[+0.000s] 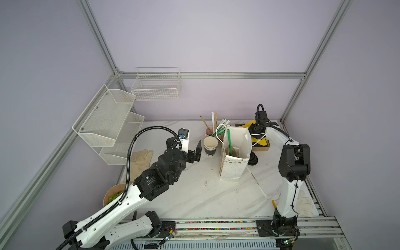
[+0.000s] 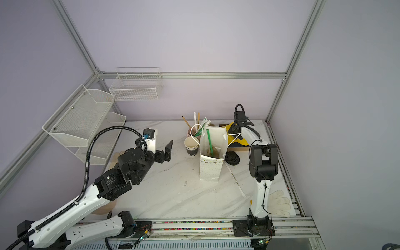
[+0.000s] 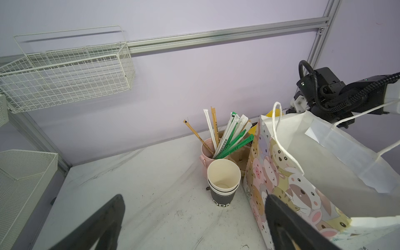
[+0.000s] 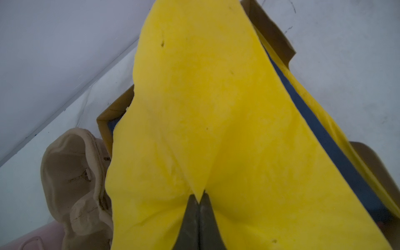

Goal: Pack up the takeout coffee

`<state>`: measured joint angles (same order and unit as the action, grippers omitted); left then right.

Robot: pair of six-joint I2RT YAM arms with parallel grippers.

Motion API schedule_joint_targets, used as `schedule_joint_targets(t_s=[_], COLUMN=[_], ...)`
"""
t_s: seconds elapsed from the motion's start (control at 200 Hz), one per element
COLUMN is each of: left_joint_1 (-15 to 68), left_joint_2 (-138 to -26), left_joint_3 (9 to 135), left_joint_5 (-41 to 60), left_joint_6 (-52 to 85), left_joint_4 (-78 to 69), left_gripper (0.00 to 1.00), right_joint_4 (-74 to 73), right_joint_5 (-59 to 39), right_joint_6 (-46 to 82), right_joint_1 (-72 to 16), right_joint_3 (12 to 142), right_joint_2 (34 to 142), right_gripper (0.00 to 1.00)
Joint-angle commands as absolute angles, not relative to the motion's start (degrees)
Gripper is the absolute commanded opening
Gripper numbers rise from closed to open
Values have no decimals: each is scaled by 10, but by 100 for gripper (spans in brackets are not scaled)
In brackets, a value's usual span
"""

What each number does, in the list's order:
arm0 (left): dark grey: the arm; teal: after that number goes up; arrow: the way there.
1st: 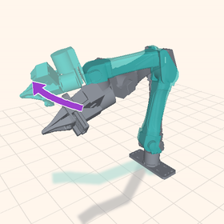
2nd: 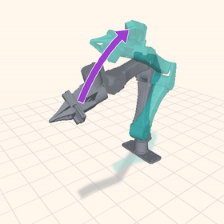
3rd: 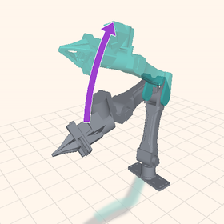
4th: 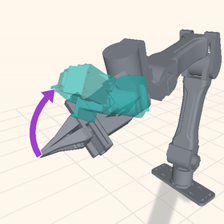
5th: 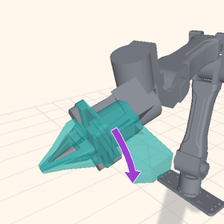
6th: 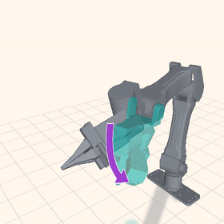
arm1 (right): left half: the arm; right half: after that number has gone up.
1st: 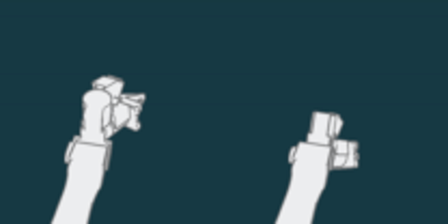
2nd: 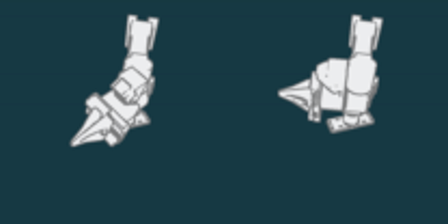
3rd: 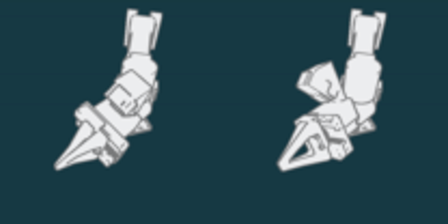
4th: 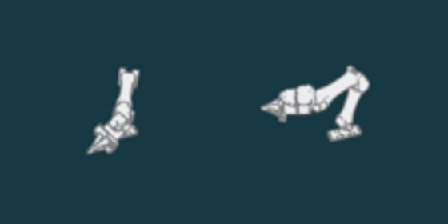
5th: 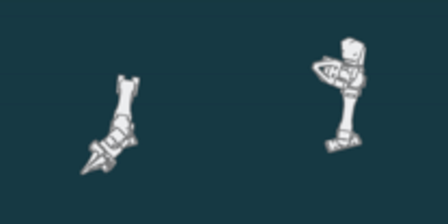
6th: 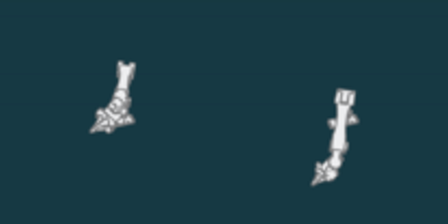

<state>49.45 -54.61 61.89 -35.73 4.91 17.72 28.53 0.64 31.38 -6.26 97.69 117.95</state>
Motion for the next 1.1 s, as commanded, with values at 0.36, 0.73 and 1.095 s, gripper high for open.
schedule_joint_targets(t_s=[0.36, 0.73, 1.095], left_joint_1=[489, 489, 490], left_joint_2=[-548, -549, -553], left_joint_3=[597, 597, 597], left_joint_5=[-346, -345, -342], left_joint_6=[40, 36, 33], left_joint_4=[161, 163, 162], left_gripper=[100, 100, 100], right_joint_4=[247, 289, 273], right_joint_5=[17, 32, 4], right_joint_6=[302, 310, 276], right_joint_1=[-62, -55, -86], right_joint_3=[954, 960, 906], right_joint_2=[1133, 1163, 1188], right_gripper=[10, 50, 57])
